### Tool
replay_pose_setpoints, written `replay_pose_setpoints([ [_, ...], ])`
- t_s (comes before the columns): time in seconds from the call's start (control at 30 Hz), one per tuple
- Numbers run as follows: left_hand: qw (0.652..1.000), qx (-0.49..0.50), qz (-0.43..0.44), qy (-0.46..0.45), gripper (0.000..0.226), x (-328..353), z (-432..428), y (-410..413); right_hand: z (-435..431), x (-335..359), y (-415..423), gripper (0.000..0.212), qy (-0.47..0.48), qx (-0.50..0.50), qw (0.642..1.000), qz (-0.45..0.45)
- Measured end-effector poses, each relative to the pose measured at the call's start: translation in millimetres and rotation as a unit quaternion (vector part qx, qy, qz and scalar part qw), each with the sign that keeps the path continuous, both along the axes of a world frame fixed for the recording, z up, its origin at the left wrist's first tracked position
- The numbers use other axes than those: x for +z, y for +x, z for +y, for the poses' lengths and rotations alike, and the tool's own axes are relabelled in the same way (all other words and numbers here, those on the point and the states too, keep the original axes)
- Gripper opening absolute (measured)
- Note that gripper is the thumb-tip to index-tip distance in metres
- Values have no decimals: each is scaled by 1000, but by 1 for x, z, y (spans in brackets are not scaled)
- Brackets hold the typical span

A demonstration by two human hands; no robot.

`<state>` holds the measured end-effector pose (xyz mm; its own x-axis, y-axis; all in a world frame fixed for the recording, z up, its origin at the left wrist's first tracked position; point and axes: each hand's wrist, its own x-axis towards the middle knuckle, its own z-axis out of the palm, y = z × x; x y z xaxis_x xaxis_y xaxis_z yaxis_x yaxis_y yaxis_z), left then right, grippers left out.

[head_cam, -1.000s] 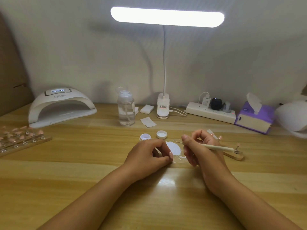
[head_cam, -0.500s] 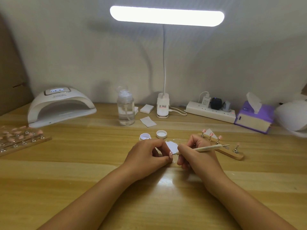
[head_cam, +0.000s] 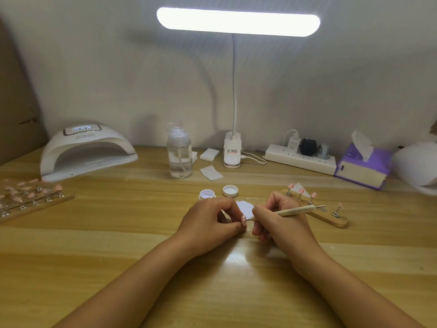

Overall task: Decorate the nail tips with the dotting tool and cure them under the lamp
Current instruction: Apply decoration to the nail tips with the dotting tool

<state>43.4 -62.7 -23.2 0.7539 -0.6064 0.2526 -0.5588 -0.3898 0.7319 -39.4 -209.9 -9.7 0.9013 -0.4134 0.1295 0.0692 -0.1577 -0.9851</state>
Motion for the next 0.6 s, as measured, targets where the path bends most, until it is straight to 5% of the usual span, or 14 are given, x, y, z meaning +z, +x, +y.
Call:
replay_pose_setpoints([
  [0.3, 1000, -1, -2, 0, 20, 0, 0, 0, -1, 0, 0, 22, 6, 4, 1000, -8],
  [0.47, 1000, 8, 6, 3, 12, 0, -1, 1, -3, 3, -3, 39, 58, -5, 996, -61],
  [0.6, 1000, 14, 12, 6, 12, 0, -1, 1, -1, 6, -5, 29, 60, 19, 997, -51],
])
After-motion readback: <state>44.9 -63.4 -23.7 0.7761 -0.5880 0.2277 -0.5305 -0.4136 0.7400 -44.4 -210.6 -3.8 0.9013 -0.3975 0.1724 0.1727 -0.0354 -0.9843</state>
